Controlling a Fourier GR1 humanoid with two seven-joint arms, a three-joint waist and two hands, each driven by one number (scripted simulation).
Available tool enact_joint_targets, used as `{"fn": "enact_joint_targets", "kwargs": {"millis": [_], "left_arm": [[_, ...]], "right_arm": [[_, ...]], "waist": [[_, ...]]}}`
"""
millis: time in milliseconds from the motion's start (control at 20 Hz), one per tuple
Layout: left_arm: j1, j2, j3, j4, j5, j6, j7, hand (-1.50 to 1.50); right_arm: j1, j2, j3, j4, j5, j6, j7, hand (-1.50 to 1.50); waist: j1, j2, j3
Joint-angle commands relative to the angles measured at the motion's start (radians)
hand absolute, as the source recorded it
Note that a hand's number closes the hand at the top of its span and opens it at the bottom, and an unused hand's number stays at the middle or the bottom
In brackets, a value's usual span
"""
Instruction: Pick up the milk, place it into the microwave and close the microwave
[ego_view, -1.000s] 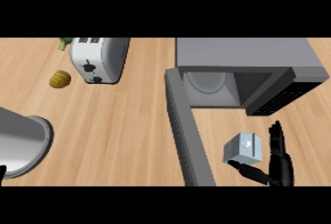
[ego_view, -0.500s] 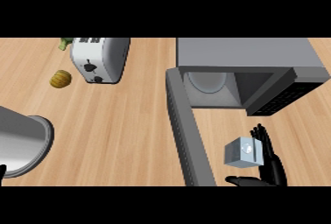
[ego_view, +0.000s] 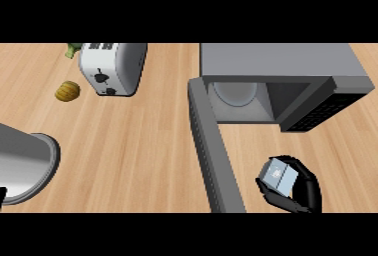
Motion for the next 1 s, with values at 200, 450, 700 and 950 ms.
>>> {"fn": "enact_joint_targets", "kwargs": {"millis": [200, 450, 700, 950], "left_arm": [[-0.004, -0.006, -0.001, -0.009, 0.009, -0.018, 0.014, -1.50], [0.038, 0.002, 0.002, -0.019, 0.033, -0.050, -0.006, -1.50], [0.013, 0.000, 0.034, 0.002, 0.059, -0.049, -0.006, -1.50], [0.000, -0.002, 0.037, 0.012, 0.053, -0.035, 0.007, -1.50]], "right_arm": [[-0.137, -0.091, -0.064, 0.044, -0.067, 0.139, 0.039, 1.50], [-0.307, -0.259, -0.125, 0.239, -0.105, 0.365, 0.003, 1.50], [-0.301, -0.208, -0.062, 0.143, -0.098, 0.416, 0.048, 1.50], [-0.255, -0.186, -0.038, 0.008, -0.135, 0.435, 0.137, 1.50]], "waist": [[0.005, 0.003, 0.001], [0.028, 0.005, 0.002], [0.004, 0.000, 0.000], [-0.005, -0.001, 0.000]]}}
